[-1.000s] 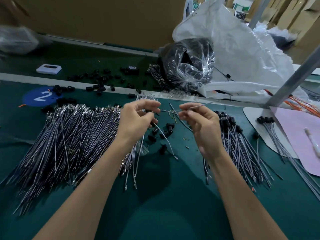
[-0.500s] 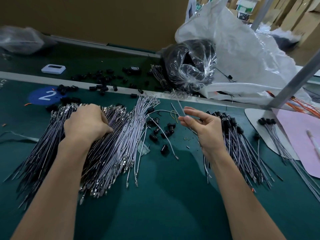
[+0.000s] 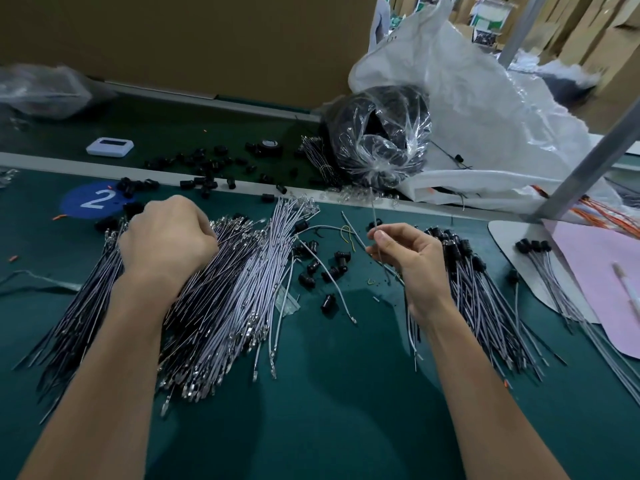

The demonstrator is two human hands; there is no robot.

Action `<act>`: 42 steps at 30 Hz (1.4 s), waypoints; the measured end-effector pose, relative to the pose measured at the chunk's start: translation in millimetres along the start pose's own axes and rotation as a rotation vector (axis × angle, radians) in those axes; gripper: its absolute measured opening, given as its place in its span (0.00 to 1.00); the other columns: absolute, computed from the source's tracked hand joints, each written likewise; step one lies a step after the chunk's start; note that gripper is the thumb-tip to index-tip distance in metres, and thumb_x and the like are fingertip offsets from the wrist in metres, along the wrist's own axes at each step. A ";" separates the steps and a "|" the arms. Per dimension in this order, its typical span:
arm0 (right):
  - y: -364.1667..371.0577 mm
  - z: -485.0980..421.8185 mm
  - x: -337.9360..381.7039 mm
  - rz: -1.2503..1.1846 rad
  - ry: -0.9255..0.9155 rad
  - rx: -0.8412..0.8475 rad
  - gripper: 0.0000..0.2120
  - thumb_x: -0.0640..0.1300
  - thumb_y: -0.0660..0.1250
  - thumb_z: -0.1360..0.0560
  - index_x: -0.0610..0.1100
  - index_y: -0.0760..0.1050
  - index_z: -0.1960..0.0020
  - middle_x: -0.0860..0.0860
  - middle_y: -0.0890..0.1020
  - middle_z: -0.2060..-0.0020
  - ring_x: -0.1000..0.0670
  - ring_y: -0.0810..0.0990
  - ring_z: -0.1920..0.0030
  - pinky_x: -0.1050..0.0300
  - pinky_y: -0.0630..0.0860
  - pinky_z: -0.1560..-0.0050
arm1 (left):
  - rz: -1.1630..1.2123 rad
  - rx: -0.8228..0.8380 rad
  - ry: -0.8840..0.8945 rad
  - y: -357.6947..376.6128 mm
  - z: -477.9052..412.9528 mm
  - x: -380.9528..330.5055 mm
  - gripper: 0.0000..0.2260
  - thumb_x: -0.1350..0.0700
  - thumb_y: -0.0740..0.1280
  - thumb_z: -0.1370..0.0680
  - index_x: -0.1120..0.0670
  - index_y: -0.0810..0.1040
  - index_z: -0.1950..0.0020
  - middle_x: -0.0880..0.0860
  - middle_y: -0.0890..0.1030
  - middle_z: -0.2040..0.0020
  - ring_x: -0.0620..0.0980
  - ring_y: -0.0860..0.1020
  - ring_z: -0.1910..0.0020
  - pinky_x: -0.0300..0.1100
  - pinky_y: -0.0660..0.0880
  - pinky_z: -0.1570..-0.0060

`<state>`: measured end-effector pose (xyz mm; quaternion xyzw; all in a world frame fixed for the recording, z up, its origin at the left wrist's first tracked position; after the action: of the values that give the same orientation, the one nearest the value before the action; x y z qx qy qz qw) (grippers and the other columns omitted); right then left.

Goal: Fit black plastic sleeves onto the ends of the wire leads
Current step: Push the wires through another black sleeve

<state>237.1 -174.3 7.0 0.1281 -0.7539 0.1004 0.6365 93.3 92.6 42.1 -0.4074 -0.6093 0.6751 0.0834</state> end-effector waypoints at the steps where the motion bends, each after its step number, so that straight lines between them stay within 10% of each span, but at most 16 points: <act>1: 0.6 0.5 0.1 0.011 -0.002 0.009 0.03 0.35 0.69 0.25 0.39 0.82 0.54 0.48 0.84 0.62 0.52 0.82 0.62 0.62 0.79 0.56 | -0.012 -0.015 0.009 -2.3 0.9 -2.5 0.05 0.58 0.73 0.26 0.48 0.83 0.58 0.57 0.81 0.53 0.62 0.78 0.50 0.50 0.73 0.55; 9: 6.2 3.3 4.0 -0.082 0.006 0.026 0.02 0.36 0.67 0.23 0.38 0.79 0.52 0.43 0.86 0.62 0.44 0.86 0.61 0.59 0.80 0.62 | 0.303 -0.005 0.612 -0.3 37.4 -68.1 0.06 0.63 0.73 0.27 0.52 0.83 0.55 0.49 0.84 0.58 0.46 0.81 0.59 0.47 0.81 0.50; 15: 16.8 7.9 -7.6 -0.122 0.276 0.174 0.04 0.36 0.67 0.25 0.40 0.78 0.58 0.45 0.85 0.65 0.49 0.84 0.66 0.60 0.79 0.65 | 0.328 0.100 1.046 45.6 72.8 -115.5 0.05 0.68 0.72 0.29 0.60 0.82 0.56 0.54 0.84 0.57 0.56 0.82 0.57 0.51 0.78 0.56; 35: 21.5 7.5 -13.9 -0.279 0.306 0.151 0.05 0.39 0.70 0.32 0.39 0.77 0.57 0.47 0.83 0.68 0.51 0.81 0.68 0.62 0.78 0.61 | 0.976 0.146 0.657 68.9 62.4 -108.0 0.12 0.70 0.68 0.26 0.56 0.77 0.48 0.51 0.83 0.46 0.40 0.82 0.48 0.36 0.78 0.45; 42: 25.9 11.5 -16.1 -0.292 0.372 0.219 0.03 0.36 0.67 0.25 0.39 0.79 0.55 0.45 0.84 0.63 0.50 0.83 0.64 0.56 0.82 0.56 | 0.550 -0.144 0.873 66.3 73.5 -110.1 0.02 0.61 0.69 0.23 0.58 0.80 0.52 0.52 0.85 0.58 0.52 0.83 0.61 0.49 0.79 0.61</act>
<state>220.6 -152.3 -10.5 0.2832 -0.5822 0.1104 0.7541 142.9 -46.1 27.0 -0.8007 -0.4332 0.3958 0.1209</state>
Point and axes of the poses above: each hand's wrist, its own z-axis away from the middle knuckle, its own y-axis out of the palm, x = y × z, the point moved 6 cm from there along -z, towards the middle knuckle
